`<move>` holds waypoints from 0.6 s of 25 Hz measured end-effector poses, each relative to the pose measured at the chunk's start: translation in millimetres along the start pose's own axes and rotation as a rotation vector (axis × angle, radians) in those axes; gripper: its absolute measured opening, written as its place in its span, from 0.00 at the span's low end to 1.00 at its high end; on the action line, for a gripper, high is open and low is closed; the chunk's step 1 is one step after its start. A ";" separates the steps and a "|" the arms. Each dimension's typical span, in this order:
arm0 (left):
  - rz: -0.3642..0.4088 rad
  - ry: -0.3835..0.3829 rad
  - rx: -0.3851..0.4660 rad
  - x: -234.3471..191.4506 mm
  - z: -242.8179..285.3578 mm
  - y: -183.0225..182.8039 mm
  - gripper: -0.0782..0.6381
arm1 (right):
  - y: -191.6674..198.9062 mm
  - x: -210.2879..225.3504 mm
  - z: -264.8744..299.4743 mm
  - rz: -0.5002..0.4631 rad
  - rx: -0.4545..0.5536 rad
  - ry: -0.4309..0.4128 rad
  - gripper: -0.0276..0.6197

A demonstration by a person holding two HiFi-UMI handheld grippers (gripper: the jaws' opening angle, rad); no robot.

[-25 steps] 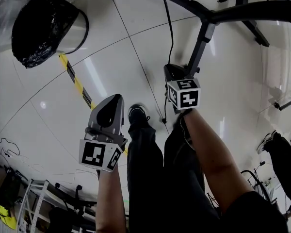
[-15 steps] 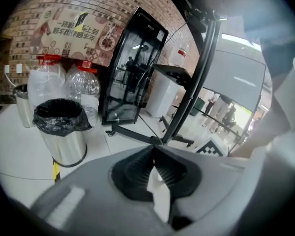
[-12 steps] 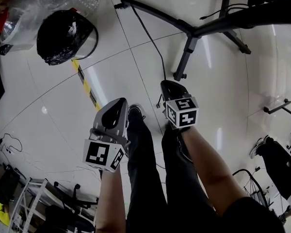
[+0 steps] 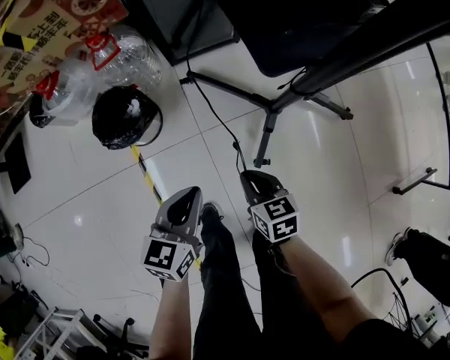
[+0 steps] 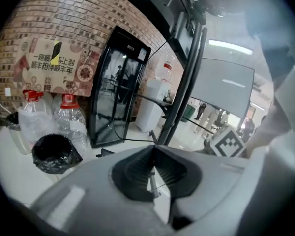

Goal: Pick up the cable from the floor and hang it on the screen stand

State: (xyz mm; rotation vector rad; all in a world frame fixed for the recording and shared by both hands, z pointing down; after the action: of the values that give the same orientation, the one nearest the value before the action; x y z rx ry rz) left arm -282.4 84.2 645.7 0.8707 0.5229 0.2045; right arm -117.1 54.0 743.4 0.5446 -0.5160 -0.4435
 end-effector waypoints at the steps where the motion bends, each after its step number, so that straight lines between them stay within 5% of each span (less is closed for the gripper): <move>1: 0.001 0.012 0.004 6.2 -3.4 -8.0 0.11 | -10.3 -4.0 -12.7 -0.024 0.016 -0.002 0.08; 15: 0.129 0.131 0.158 108.9 -54.0 -145.0 0.11 | -136.0 -28.4 -217.1 -0.287 0.239 -0.021 0.07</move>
State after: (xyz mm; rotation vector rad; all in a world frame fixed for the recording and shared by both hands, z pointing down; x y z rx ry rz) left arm -222.6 69.7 466.8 1.0505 0.6110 0.3429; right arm -51.4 44.8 494.3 0.8503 -0.5162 -0.6657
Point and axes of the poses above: the fingertips, and each gripper's own axes: z forward along the fingers, x to its right, y out of its underside, the point moved 6 cm from there along -z, backward along the fingers, and after that the axes turned 7 degrees about -x, right-handed, at the moved point
